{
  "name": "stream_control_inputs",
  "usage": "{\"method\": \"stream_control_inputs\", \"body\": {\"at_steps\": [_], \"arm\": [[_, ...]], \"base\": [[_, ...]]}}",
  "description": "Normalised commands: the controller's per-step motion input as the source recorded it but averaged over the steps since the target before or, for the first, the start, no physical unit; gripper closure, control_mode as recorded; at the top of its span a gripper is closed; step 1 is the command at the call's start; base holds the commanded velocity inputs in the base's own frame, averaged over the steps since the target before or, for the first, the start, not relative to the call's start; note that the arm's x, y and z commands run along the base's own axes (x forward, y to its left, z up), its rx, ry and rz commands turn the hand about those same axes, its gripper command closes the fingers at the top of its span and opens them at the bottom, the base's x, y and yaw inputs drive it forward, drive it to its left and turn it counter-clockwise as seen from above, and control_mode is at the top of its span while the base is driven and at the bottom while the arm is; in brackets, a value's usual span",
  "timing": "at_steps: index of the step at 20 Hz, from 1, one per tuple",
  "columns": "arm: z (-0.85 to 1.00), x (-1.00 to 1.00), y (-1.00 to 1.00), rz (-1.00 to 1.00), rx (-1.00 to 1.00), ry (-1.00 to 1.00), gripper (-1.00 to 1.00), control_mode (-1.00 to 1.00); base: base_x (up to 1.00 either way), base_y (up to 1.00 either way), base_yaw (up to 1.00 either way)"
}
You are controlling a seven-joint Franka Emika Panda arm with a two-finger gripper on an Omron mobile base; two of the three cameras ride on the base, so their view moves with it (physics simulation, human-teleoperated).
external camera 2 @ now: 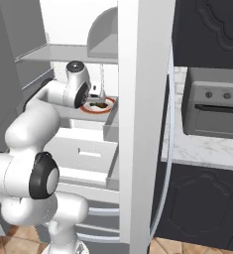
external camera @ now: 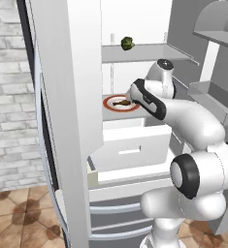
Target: Transport the chicken drumstick from the fridge to the microwave and turn on the microwave.
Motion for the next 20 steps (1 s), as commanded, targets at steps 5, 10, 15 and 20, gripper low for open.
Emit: {"method": "stream_control_inputs", "body": {"at_steps": [5,10,15,20], "arm": [[-0.17,0.23,0.03,0.00,-0.03,0.00,-1.00,-1.00],[-0.15,0.16,0.00,0.00,-0.04,0.00,-1.00,-1.00],[-0.02,0.14,0.00,0.02,0.00,0.00,-1.00,-1.00],[-0.05,0.11,0.00,0.06,-0.01,0.00,-1.00,-1.00]], "base": [[0.00,0.00,0.00],[0.00,0.00,0.00],[0.00,0.00,0.00],[0.00,0.00,0.00]]}}
